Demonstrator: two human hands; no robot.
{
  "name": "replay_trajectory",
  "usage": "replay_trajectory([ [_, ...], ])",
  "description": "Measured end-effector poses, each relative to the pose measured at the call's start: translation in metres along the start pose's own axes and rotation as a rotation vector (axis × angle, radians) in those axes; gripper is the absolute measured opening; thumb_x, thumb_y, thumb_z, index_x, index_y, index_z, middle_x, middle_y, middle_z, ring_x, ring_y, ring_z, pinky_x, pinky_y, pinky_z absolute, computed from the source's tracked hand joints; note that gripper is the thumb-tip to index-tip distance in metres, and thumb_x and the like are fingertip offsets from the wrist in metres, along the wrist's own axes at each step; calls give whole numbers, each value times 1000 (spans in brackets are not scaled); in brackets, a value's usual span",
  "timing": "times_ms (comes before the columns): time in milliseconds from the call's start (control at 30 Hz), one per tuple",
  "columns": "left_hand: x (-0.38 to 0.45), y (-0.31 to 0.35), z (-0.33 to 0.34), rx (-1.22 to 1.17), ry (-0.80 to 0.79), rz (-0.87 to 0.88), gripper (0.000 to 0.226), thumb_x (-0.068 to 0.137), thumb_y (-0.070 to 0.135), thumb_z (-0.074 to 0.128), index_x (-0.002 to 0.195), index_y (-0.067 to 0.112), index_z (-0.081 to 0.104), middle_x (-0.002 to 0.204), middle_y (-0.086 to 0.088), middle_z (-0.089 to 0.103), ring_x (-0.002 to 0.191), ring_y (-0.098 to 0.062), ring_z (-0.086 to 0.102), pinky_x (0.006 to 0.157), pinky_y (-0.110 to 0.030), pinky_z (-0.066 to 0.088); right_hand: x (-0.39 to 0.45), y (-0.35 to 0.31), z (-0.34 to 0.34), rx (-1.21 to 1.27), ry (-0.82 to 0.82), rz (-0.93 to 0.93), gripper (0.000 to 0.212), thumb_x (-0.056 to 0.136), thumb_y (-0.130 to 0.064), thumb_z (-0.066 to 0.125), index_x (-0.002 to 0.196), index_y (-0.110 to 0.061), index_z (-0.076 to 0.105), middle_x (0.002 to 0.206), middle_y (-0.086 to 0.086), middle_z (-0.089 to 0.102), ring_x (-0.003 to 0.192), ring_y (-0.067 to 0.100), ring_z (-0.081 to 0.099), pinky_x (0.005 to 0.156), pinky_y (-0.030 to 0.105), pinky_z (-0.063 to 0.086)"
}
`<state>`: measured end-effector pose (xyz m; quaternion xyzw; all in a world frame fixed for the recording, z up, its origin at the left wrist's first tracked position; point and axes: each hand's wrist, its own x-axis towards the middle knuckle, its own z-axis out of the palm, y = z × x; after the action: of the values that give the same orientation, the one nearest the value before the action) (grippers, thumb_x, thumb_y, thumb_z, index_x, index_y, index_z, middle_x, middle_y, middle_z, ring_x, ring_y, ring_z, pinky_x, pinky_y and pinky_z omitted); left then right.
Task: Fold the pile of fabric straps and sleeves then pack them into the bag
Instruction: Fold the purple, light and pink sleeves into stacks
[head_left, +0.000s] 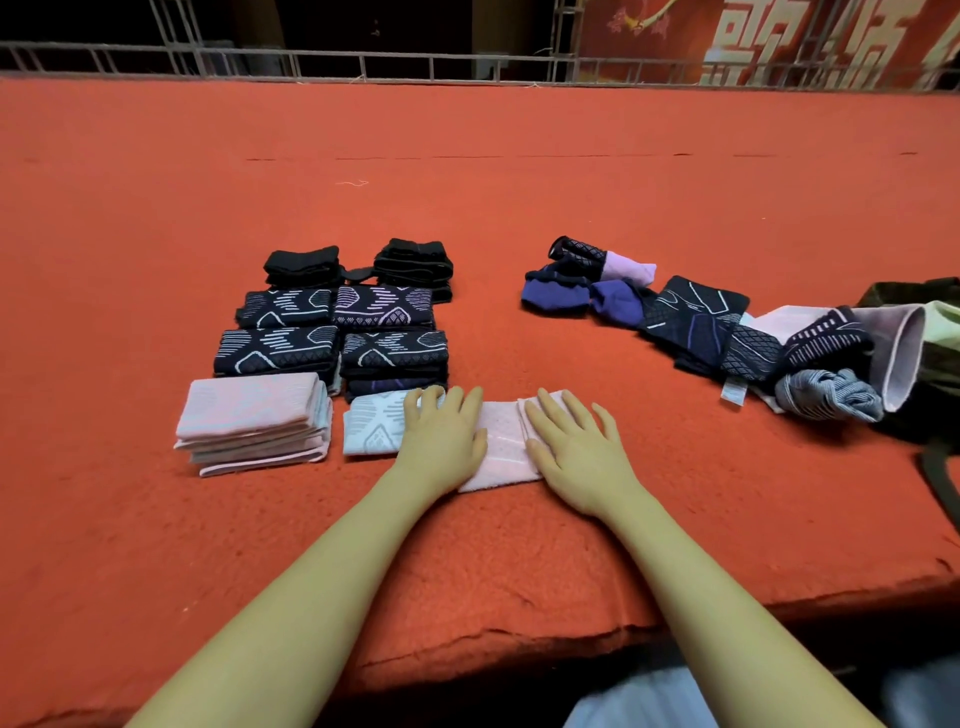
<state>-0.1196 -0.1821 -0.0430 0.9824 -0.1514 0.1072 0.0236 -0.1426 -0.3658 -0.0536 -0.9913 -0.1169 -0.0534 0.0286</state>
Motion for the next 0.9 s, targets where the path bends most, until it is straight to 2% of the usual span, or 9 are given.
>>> replay_trajectory([
  [67,5,0,-3,-35,45,44,55,92,32,44,143,13,36,126,-7,49,121,-34,41,102,-43,10,-1,-4,1,-18,91,28,72,81,-54,10,136,-31,50,147,5,41,132,33,38,104,40,13],
  [100,6,1,-3,-35,96,76,55,87,26,57,138,10,44,117,-9,55,112,-36,48,98,-43,14,-2,-5,2,-26,175,41,59,82,-51,23,119,-29,64,128,10,55,113,36,53,96,40,19],
  [200,7,2,4,-7,293,89,50,64,22,78,109,7,65,83,-6,62,81,-33,61,84,-40,23,-3,-6,7,-60,310,66,36,78,-47,40,90,-27,68,95,5,59,82,30,58,82,36,23],
  [300,-2,2,5,-14,372,63,36,73,33,52,98,9,61,74,-2,62,78,-31,61,82,-39,25,-3,-6,8,-40,333,76,34,77,-48,41,88,-29,67,92,2,58,81,27,57,80,35,22],
  [367,-10,1,9,-52,372,69,44,72,30,39,111,13,52,78,2,64,84,-29,61,84,-39,25,-4,-6,9,-5,330,72,35,78,-49,40,89,-29,67,93,1,58,83,27,57,79,34,21],
  [533,-14,4,3,-165,447,115,65,66,16,53,130,18,42,83,7,64,90,-25,60,87,-37,24,-8,-4,10,120,372,62,36,82,-48,38,90,-30,68,97,-2,57,91,26,55,78,33,19],
  [667,-1,22,-18,-435,552,31,54,77,23,56,129,14,49,76,10,59,90,-17,51,87,-30,21,-10,-3,7,250,305,84,58,82,-55,17,107,-33,66,109,-7,53,107,17,45,84,31,14],
  [800,11,56,-38,-768,389,-184,47,91,31,60,134,17,46,82,13,62,97,-9,49,93,-24,17,-12,0,1,625,374,233,70,80,-55,5,124,-28,53,110,-14,59,107,4,47,91,26,14],
  [900,9,68,-31,-924,57,-167,41,101,28,40,141,21,40,111,6,61,106,-5,43,108,-25,17,-17,-1,0,675,493,264,62,84,-51,7,110,-27,59,100,-18,58,96,2,49,89,28,16],
])
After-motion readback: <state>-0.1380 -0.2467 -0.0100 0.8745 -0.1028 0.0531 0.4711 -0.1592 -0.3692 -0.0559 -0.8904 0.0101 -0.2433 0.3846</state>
